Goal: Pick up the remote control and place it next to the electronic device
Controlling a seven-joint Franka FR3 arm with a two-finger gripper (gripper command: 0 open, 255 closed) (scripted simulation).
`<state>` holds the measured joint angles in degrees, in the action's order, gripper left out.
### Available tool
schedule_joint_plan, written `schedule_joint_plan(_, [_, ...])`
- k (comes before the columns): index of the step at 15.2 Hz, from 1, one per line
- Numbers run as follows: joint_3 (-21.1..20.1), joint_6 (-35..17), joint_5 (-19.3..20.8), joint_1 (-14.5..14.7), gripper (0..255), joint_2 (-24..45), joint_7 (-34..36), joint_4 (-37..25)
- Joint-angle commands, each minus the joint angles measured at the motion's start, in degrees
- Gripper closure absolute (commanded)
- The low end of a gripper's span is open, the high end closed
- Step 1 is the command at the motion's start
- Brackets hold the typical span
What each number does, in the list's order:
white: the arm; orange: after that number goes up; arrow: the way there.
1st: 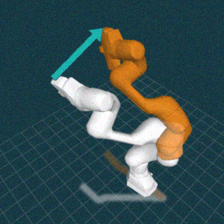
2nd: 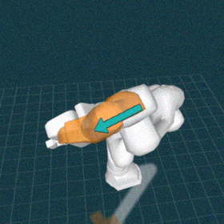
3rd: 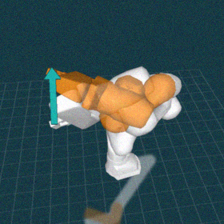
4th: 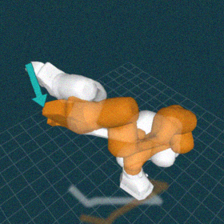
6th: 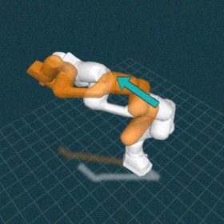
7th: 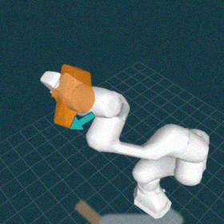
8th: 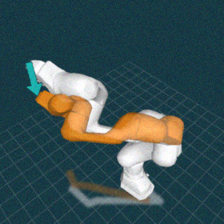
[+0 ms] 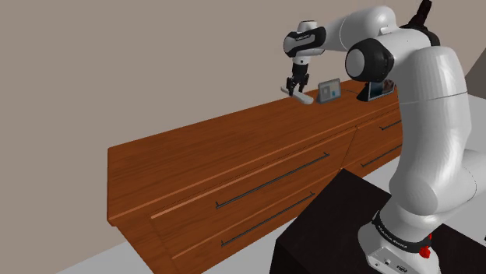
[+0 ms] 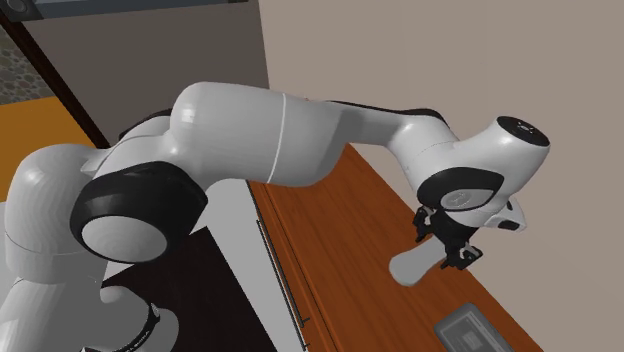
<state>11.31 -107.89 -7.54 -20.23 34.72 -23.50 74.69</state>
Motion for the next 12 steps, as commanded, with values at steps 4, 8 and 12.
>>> schedule_joint_plan(4, [-0.11, -3.23, -0.24, -0.01, 255, 0.87, -0.31, 2.34])
schedule_joint_plan(8, [-0.24, -5.67, -0.45, 0.0, 255, 1.78, -0.49, 3.88])
schedule_joint_plan(12, [-0.24, -5.67, -0.45, 0.0, 255, 1.78, -0.49, 3.88])
